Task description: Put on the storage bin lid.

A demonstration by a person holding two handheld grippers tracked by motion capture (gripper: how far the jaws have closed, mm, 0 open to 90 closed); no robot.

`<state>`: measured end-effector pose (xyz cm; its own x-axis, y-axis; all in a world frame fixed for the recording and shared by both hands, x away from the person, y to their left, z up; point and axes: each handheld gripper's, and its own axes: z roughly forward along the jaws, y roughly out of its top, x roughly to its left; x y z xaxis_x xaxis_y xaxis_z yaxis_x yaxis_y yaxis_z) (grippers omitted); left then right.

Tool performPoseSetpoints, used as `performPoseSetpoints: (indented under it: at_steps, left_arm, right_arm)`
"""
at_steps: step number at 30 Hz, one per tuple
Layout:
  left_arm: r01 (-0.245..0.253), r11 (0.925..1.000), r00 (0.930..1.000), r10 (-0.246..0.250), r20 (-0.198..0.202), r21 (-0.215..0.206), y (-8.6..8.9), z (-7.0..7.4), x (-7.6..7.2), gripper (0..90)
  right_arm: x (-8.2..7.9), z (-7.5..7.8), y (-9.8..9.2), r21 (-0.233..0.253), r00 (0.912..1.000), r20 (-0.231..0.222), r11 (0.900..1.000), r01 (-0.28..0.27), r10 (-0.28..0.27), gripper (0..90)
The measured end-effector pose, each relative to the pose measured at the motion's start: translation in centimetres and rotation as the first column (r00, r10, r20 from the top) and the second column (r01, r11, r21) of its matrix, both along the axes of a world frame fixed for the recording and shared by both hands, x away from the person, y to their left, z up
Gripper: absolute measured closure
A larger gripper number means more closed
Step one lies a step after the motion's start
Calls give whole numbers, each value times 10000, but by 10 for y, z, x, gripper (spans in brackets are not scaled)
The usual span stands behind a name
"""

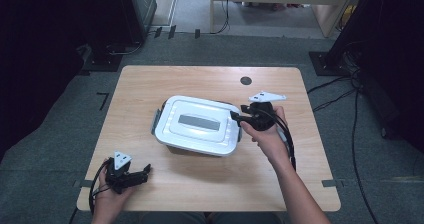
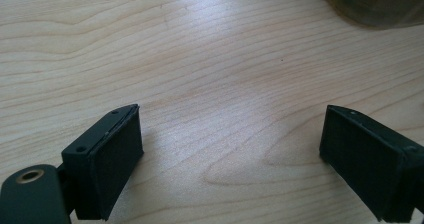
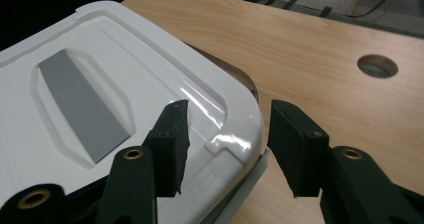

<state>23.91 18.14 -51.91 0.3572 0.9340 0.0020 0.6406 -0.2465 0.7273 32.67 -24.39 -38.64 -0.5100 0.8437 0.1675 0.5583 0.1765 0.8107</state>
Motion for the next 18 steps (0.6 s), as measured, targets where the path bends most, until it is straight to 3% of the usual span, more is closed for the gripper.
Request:
performPoseSetpoints:
  at_steps: [3,7,18]
  left_arm:
    - [-4,10000,10000,4,3,8,0,0,0,100]
    - [8,10000,10000,-7,-6,19,0,0,0,100]
    - [-2,10000,10000,2,-9,0,0,0,0,100]
  right_arm:
    - [-5,-6,-1,319,9993,-135,9988,363,-359,510]
    - [-5,-12,3,173,9977,-185,9977,662,-659,524]
    - [15,-17,12,391,9957,-45,9949,927,-926,558]
